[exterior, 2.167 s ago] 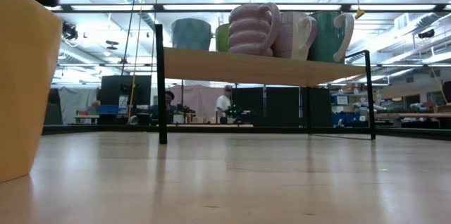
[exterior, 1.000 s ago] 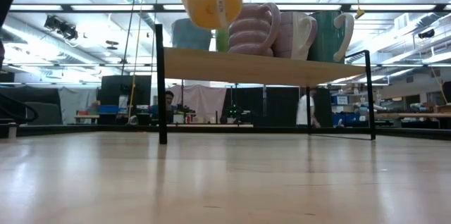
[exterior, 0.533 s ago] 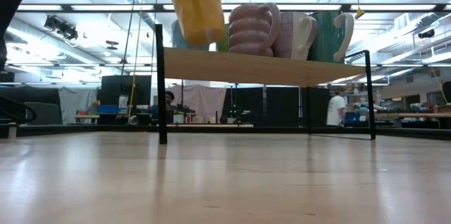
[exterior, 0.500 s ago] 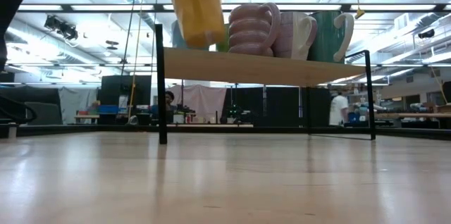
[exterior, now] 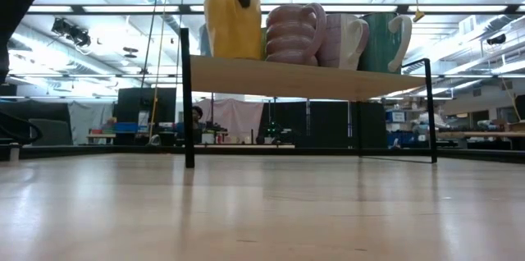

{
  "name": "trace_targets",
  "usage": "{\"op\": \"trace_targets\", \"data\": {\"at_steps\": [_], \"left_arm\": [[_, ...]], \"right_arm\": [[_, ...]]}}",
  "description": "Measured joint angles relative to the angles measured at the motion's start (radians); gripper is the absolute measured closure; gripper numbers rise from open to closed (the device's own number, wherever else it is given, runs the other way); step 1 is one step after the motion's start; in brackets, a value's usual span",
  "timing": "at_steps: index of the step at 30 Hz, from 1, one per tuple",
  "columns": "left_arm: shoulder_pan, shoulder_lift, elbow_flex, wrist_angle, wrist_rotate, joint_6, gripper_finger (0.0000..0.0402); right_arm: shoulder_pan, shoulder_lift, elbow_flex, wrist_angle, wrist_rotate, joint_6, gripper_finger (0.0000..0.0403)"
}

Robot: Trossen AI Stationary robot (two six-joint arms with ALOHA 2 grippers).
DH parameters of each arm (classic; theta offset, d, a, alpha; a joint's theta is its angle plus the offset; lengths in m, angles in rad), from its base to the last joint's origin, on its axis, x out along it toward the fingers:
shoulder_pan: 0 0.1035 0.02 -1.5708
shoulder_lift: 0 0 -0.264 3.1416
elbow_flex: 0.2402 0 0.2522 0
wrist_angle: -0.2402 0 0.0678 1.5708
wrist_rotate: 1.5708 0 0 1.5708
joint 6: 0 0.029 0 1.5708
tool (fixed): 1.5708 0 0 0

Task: Place coffee mugs
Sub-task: Put the yellow mug on the shelf, then return to Home Position

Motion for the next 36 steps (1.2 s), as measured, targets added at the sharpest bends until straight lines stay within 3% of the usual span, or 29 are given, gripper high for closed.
{"op": "trace_targets", "data": {"at_steps": [12, 21, 26, 32, 36], "left_arm": [[0.004, 0.002, 0.001, 0.000, -0.026, -0.011, 0.0331], [0.003, -0.045, 0.004, 0.001, -0.034, -0.030, 0.0264], [-0.009, -0.099, 0.005, 0.005, -0.044, -0.018, 0.0252], [-0.062, -0.177, 0.005, 0.074, -0.196, 0.074, 0.0256], [-0.107, -0.242, 0.005, 0.153, -0.330, 0.137, 0.0258]], "right_arm": [[0.000, 0.000, 0.000, 0.000, -0.001, -0.004, 0.0259], [0.000, -0.020, 0.000, 0.003, -0.010, -0.019, 0.0259], [-0.008, -0.083, 0.000, -0.001, -0.005, 0.024, 0.0259], [-0.009, -0.157, -0.007, -0.002, 0.005, 0.074, 0.0259], [-0.009, -0.232, -0.093, 0.015, 0.026, 0.103, 0.0259]]}}
